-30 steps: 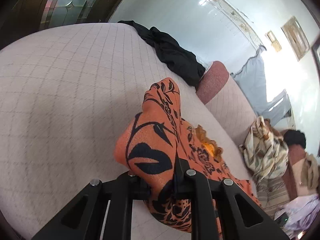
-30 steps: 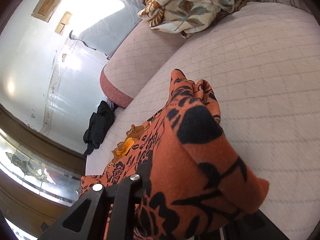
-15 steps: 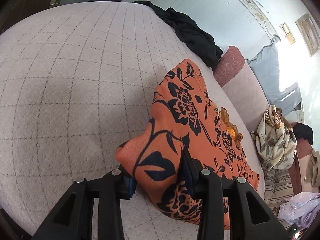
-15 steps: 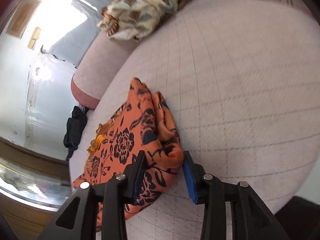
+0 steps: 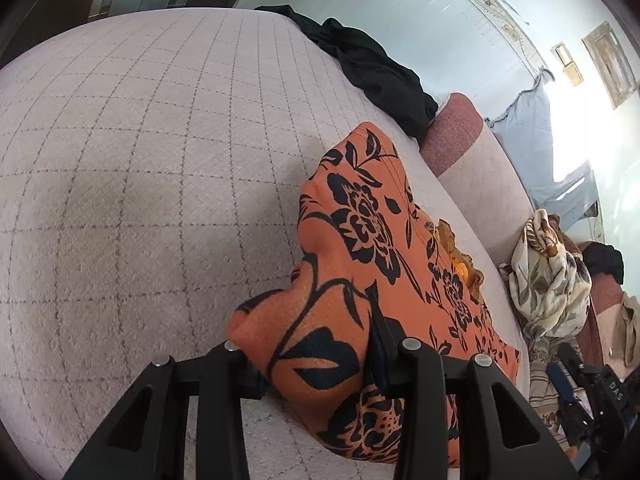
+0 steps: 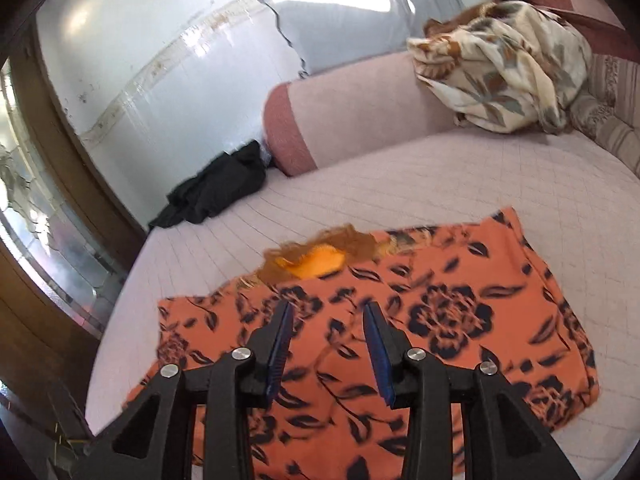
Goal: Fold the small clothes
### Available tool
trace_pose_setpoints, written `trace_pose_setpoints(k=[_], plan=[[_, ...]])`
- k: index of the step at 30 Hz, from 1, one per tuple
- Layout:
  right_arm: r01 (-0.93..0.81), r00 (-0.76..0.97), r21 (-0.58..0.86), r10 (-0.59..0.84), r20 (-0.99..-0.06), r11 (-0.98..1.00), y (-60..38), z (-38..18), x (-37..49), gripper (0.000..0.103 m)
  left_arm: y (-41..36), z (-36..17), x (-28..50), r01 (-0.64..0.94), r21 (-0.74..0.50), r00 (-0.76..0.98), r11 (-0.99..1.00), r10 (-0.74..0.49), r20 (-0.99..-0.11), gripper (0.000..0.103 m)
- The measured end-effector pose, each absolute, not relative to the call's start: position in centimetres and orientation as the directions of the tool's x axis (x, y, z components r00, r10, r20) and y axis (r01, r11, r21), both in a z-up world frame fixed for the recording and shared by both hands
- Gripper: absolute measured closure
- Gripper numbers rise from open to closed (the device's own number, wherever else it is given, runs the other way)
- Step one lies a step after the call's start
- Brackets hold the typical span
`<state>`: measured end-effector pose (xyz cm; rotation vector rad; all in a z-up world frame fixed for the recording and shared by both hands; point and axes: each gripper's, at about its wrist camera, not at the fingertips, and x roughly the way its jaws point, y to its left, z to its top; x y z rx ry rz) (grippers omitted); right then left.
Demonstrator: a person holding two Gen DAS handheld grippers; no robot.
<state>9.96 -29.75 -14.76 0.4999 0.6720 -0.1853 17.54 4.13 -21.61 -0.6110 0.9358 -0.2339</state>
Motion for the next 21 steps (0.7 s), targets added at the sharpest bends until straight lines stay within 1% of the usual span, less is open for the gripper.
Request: trace_pose_setpoints(k=[1, 3, 6, 7, 8, 10, 12, 15, 16, 17, 18, 19, 21], plan=[[0.311, 0.763, 0.395, 0.022, -0.647, 0.864, -29.7, -15.1, 10.6, 0.063, 4.0, -21.6, 17.6, -0.064, -0.586, 0.583, 0.807, -0.447, -0.679, 0.072], [0.310, 0.699, 0.415, 0.091, -0.710, 0.855, -29.8, -17.3, 12.3, 0.063, 3.6, -21.2, 17.8, -0.042, -0.575, 0.590, 0.817, -0.445, -0.674, 0.077], [0.373, 0.477, 0.401, 0.197, -0.856, 0.837, -30.6, -23.9, 14.3, 0.063, 3.1, -20.5, 17.7, -0.017, -0.564, 0.609, 0.826, -0.439, -0.661, 0.080], [0.373, 0.480, 0.412, 0.207, -0.853, 0.831, -30.8, -24.9, 14.2, 0.064, 2.9, -20.1, 17.6, -0.006, -0.559, 0.621, 0.829, -0.435, -0.652, 0.080], [0.357, 0.498, 0.403, 0.193, -0.845, 0.843, -30.7, -24.1, 14.2, 0.065, 2.7, -19.8, 17.4, 0.010, -0.552, 0.633, 0.834, -0.433, -0.642, 0.080], [0.338, 0.432, 0.374, 0.211, -0.877, 0.864, -30.3, -23.1, 15.4, 0.064, 1.8, -18.7, 17.1, 0.063, -0.509, 0.664, 0.858, -0.417, -0.621, 0.081], [0.314, 0.405, 0.433, 0.294, -0.866, 0.845, -30.1, -21.7, 17.0, 0.064, 0.7, -17.6, 16.8, 0.111, -0.450, 0.689, 0.886, -0.395, -0.608, 0.083], [0.230, 0.428, 0.479, 0.353, -0.832, 0.847, -29.0, -17.5, 20.0, 0.063, -1.3, -16.3, 16.1, 0.189, -0.347, 0.720, 0.918, -0.370, -0.587, 0.084], [0.190, 0.435, 0.501, 0.385, -0.814, 0.844, -28.4, -16.5, 20.8, 0.045, -2.1, -15.9, 15.7, 0.221, -0.307, 0.730, 0.926, -0.365, -0.577, 0.084], [0.141, 0.430, 0.537, 0.437, -0.790, 0.832, -27.6, -15.3, 22.0, 0.023, -2.8, -15.6, 15.5, 0.248, -0.275, 0.738, 0.929, -0.365, -0.568, 0.085], [0.099, 0.410, 0.577, 0.495, -0.766, 0.810, -26.7, -14.3, 23.2, 0.021, -3.7, -15.2, 15.0, 0.286, -0.235, 0.745, 0.929, -0.370, -0.556, 0.085], [0.076, 0.389, 0.602, 0.533, -0.752, 0.795, -25.9, -13.8, 24.2, 0.021, -4.8, -14.9, 14.5, 0.332, -0.192, 0.750, 0.924, -0.382, -0.540, 0.085], [0.032, 0.326, 0.622, 0.580, -0.747, 0.783, -23.8, -12.9, 25.9, 0.021, -6.3, -14.6, 13.7, 0.395, -0.143, 0.747, 0.907, -0.408, -0.525, 0.086]])
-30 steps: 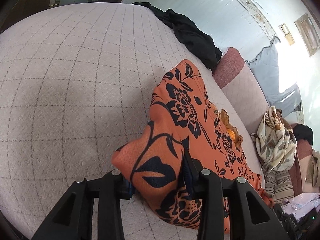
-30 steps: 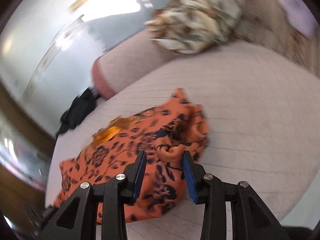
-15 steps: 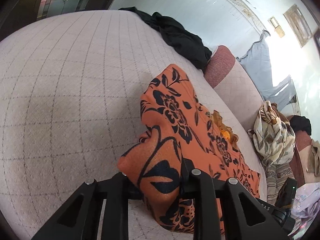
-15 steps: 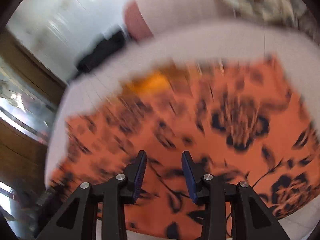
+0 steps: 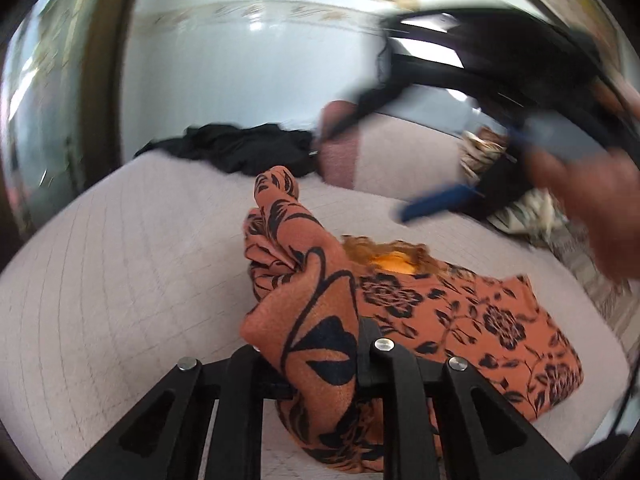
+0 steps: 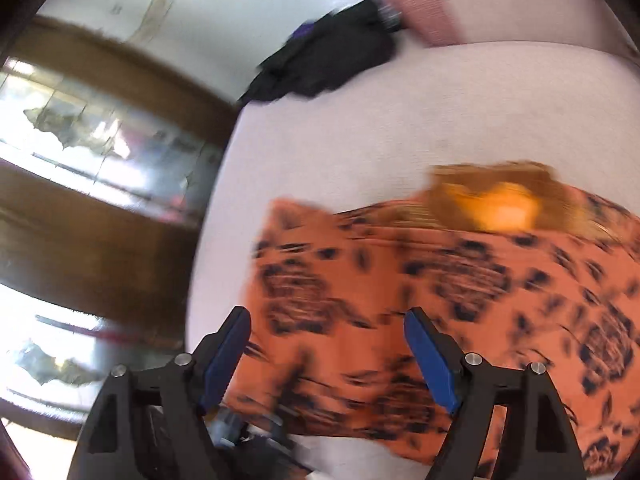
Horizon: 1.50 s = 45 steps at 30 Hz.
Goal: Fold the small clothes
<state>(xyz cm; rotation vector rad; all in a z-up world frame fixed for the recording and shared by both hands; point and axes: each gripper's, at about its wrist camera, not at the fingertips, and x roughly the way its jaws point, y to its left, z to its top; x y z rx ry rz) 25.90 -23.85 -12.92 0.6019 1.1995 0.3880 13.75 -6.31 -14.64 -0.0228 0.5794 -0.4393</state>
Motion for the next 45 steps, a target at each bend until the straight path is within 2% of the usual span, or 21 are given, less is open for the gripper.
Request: trace_pose_setpoints(k=[4, 8, 12, 13, 14, 17, 24, 30, 34, 36, 38, 39, 42, 45], plan=[[-0.022, 0.246, 0.553, 0.541, -0.804, 0.833, -20.5, -12.5, 28.9, 0.021, -9.5, -14.8, 12.3, 0.493, -0.050, 0.728, 0.868, -0.443, -0.524, 0.086], [-0.005, 0.152, 0.395, 0.391, -0.908, 0.919, -18.9, -14.4, 30.8, 0.021, -11.4, -15.2, 11.7, 0.534, 0.007, 0.717, 0.846, -0.448, -0.534, 0.087], [0.006, 0.146, 0.265, 0.261, -0.954, 0.964, -19.1, -16.4, 31.8, 0.024, -12.6, -16.0, 11.3, 0.545, 0.062, 0.718, 0.836, -0.427, -0.550, 0.087], [0.004, 0.148, 0.271, 0.267, -0.952, 0.963, -19.5, -16.8, 32.0, 0.040, -12.9, -16.2, 11.2, 0.548, 0.076, 0.720, 0.833, -0.424, -0.550, 0.087], [-0.009, 0.149, 0.273, 0.271, -0.951, 0.962, -19.8, -17.1, 32.1, 0.066, -13.2, -16.3, 11.2, 0.554, 0.081, 0.717, 0.829, -0.426, -0.551, 0.087], [-0.053, 0.191, 0.271, 0.276, -0.942, 0.961, -20.5, -17.2, 32.1, 0.083, -13.5, -16.3, 10.8, 0.570, 0.078, 0.706, 0.818, -0.439, -0.555, 0.087], [-0.052, 0.379, 0.338, 0.332, -0.864, 0.940, -27.3, -15.1, 28.6, 0.089, -17.4, -15.2, 9.4, 0.655, 0.027, 0.645, 0.755, -0.541, -0.540, 0.087], [0.055, 0.477, 0.363, 0.295, -0.828, 0.930, -37.5, -14.7, 24.4, 0.090, -23.6, -14.1, 7.6, 0.747, -0.065, 0.540, 0.661, -0.661, -0.521, 0.087], [0.159, 0.495, 0.389, 0.268, -0.826, 0.908, -44.3, -16.4, 21.7, 0.091, -27.5, -15.0, 6.1, 0.804, -0.069, 0.466, 0.591, -0.697, -0.545, 0.085], [0.191, 0.507, 0.401, 0.259, -0.822, 0.896, -46.7, -17.5, 20.7, 0.091, -28.4, -15.4, 5.7, 0.824, -0.084, 0.420, 0.561, -0.703, -0.574, 0.081], [0.230, 0.515, 0.407, 0.244, -0.822, 0.884, -48.8, -18.8, 20.1, 0.091, -28.6, -15.5, 5.0, 0.865, -0.109, 0.334, 0.490, -0.723, -0.604, 0.069], [0.245, 0.520, 0.399, 0.228, -0.823, 0.883, -49.5, -19.5, 19.7, 0.091, -28.4, -15.3, 4.8, 0.877, -0.102, 0.317, 0.469, -0.726, -0.610, 0.058], [0.302, 0.519, 0.395, 0.197, -0.831, 0.868, -51.4, -21.7, 19.2, 0.091, -26.0, -13.6, 4.5, 0.899, -0.049, 0.333, 0.436, -0.751, -0.571, 0.044], [0.341, 0.520, 0.428, 0.212, -0.828, 0.837, -52.8, -23.7, 18.5, 0.091, -22.4, -12.0, 6.8, 0.873, -0.040, 0.392, 0.485, -0.750, -0.533, 0.041]])
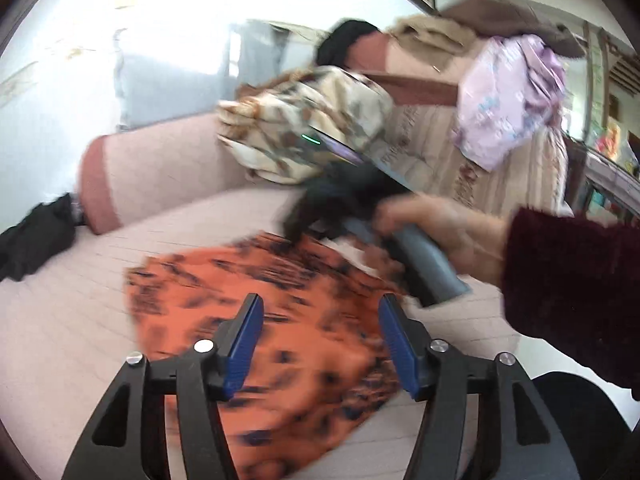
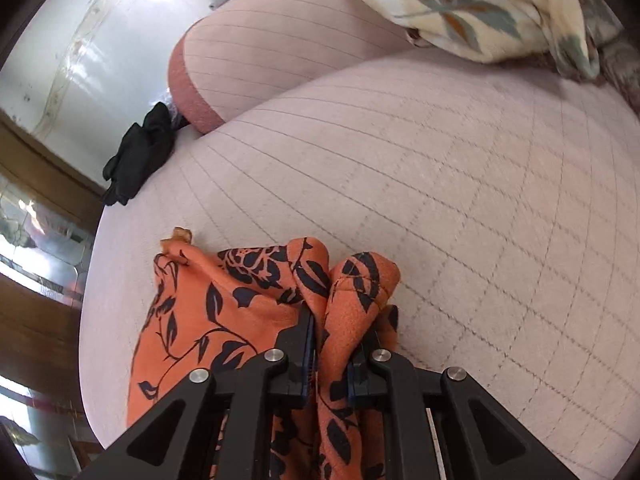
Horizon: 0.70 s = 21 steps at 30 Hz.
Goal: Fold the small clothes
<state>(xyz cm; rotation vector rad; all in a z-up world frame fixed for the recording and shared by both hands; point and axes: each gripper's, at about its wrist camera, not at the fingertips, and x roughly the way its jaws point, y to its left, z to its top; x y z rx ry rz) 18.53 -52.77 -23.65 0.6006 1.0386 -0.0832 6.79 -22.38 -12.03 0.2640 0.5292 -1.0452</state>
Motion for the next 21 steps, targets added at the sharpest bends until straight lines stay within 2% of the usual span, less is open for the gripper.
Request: trace_pose_setpoints(k=[2, 5, 8, 12, 16, 19, 21], plan=[[0.355, 0.524, 0.473, 0.248, -0.815, 0.806, -53.2, -24.2, 18.2, 0.087, -20.2, -11.9, 8.6, 0.818, -0.062, 0.457, 0.573, -0.711, -0.535, 0.040], [0.397, 0.542, 0.541, 0.285, -0.790, 0.742, -54.0, -23.7, 17.3, 0.086, -17.9, -13.2, 12.7, 0.690, -0.104, 0.528, 0.716, -0.597, -0.604, 0.040], [0.422, 0.587, 0.535, 0.229, -0.776, 0.732, -54.3, -21.2, 15.2, 0.086, -17.6, -14.7, 14.7, 0.628, -0.103, 0.530, 0.772, -0.520, -0.670, 0.040], [0.366, 0.620, 0.501, 0.196, -0.759, 0.784, -52.6, -17.8, 11.4, 0.086, -18.1, -17.4, 14.5, 0.643, -0.040, 0.511, 0.765, -0.467, -0.722, 0.040], [0.257, 0.611, 0.463, 0.228, -0.758, 0.849, -47.9, -16.0, 8.4, 0.086, -18.6, -18.7, 13.1, 0.673, 0.014, 0.518, 0.740, -0.457, -0.723, 0.040], [0.252, 0.536, 0.456, 0.269, -0.800, 0.854, -45.1, -18.2, 6.3, 0.086, -18.9, -19.0, 12.0, 0.702, 0.094, 0.542, 0.706, -0.445, -0.713, 0.040], [0.299, 0.429, 0.403, 0.255, -0.867, 0.865, -44.3, -21.6, 5.7, 0.088, -19.2, -19.6, 11.5, 0.723, 0.140, 0.543, 0.677, -0.432, -0.720, 0.040]])
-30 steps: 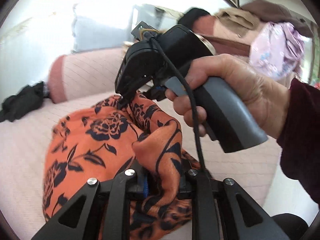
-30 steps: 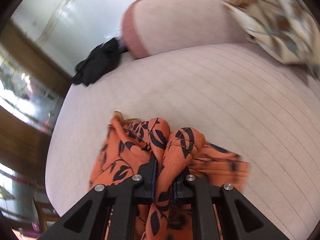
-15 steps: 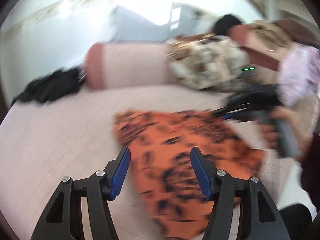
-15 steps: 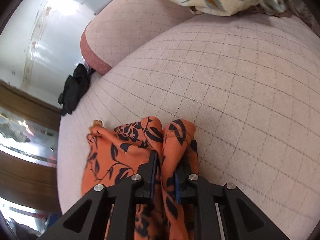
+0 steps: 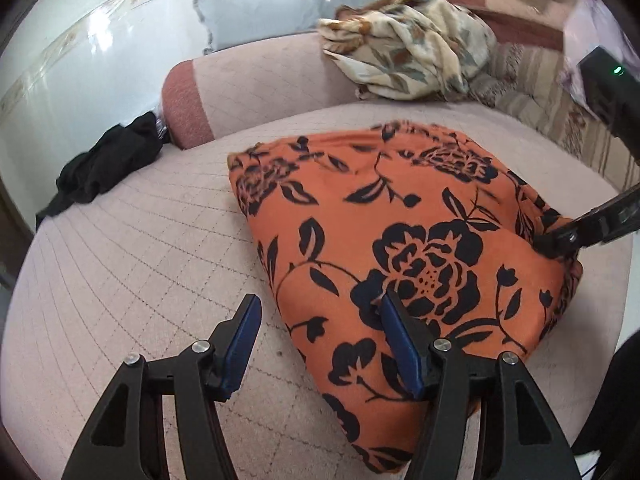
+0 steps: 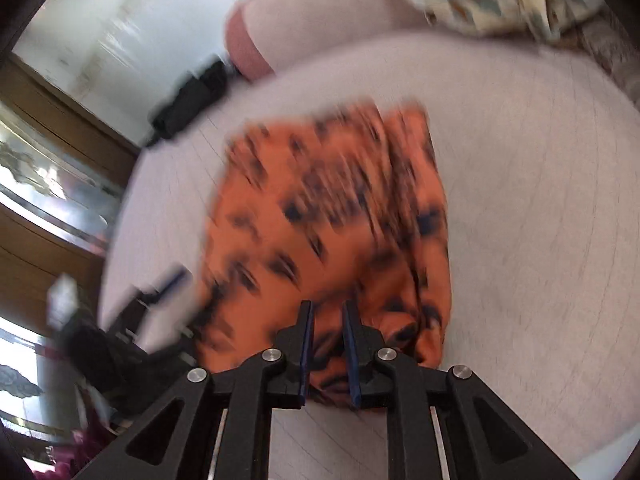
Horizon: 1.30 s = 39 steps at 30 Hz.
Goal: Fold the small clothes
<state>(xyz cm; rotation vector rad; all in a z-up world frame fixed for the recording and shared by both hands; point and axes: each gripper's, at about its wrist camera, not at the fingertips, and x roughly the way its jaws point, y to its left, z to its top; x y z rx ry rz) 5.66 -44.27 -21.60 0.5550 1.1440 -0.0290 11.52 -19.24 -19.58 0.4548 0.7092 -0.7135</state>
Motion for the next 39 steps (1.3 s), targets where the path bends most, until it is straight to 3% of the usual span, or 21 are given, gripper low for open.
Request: trace_pose_setpoints(k=[2, 5, 11, 14, 17, 21, 24, 28, 33, 39], plan=[[0.340, 0.367, 0.356, 0.225, -0.902, 0.871, -44.4, -24.1, 5.1, 0.090, -19.4, -19.6, 10.5, 0.723, 0.210, 0.578, 0.658, -0.410, -0.705, 0.040], [0.344, 0.356, 0.344, 0.218, -0.909, 0.874, -44.8, -22.0, 6.2, 0.089, -19.3, -19.2, 10.2, 0.727, 0.245, 0.595, 0.642, -0.410, -0.691, 0.040], [0.281, 0.522, 0.376, 0.188, -0.832, 0.883, -45.2, -16.6, 12.6, 0.085, -18.4, -19.0, 11.9, 0.736, 0.107, 0.519, 0.669, -0.456, -0.723, 0.040], [0.328, 0.496, 0.389, 0.194, -0.846, 0.861, -45.8, -19.2, 17.3, 0.085, -18.3, -19.5, 11.8, 0.729, 0.088, 0.517, 0.679, -0.462, -0.720, 0.036], [0.430, 0.404, 0.300, 0.115, -0.907, 0.852, -46.8, -24.0, 21.1, 0.088, -18.2, -19.8, 11.8, 0.726, 0.086, 0.523, 0.683, -0.466, -0.714, 0.033], [0.485, 0.475, 0.393, 0.142, -0.868, 0.781, -48.2, -23.0, 22.6, 0.087, -18.2, -19.8, 11.1, 0.729, 0.117, 0.543, 0.675, -0.465, -0.699, 0.033], [0.398, 0.527, 0.400, 0.151, -0.836, 0.825, -46.8, -20.4, 23.8, 0.086, -18.0, -19.9, 11.1, 0.730, 0.107, 0.538, 0.675, -0.471, -0.699, 0.033], [0.256, 0.534, 0.518, 0.327, -0.779, 0.816, -43.4, -19.7, 26.2, 0.086, -17.7, -20.0, 11.2, 0.729, 0.077, 0.527, 0.680, -0.486, -0.698, 0.032], [0.337, 0.371, 0.485, 0.360, -0.856, 0.807, -41.7, -26.6, 29.9, 0.083, -17.7, -20.2, 11.1, 0.738, 0.095, 0.532, 0.668, -0.489, -0.692, 0.029], [0.298, 0.465, 0.512, 0.346, -0.815, 0.806, -43.7, -21.5, 25.0, 0.083, -16.9, -18.1, 12.2, 0.740, 0.020, 0.488, 0.673, -0.516, -0.704, 0.028]])
